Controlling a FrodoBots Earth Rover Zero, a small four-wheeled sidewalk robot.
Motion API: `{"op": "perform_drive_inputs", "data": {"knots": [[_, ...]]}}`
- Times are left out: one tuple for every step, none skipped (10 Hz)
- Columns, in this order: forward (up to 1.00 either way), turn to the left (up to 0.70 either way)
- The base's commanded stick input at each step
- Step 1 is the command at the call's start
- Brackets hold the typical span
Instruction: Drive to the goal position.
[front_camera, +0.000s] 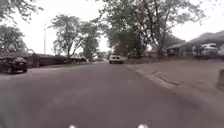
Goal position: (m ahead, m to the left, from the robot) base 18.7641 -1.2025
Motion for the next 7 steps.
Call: {"op": "perform_drive_inputs", "data": {"knots": [[0.07,0.00],[0.07,0.00],[0.07,0.00],[0.07,0.00],[0.07,0.00],[0.07,0.00],[0.07,0.00]]}}
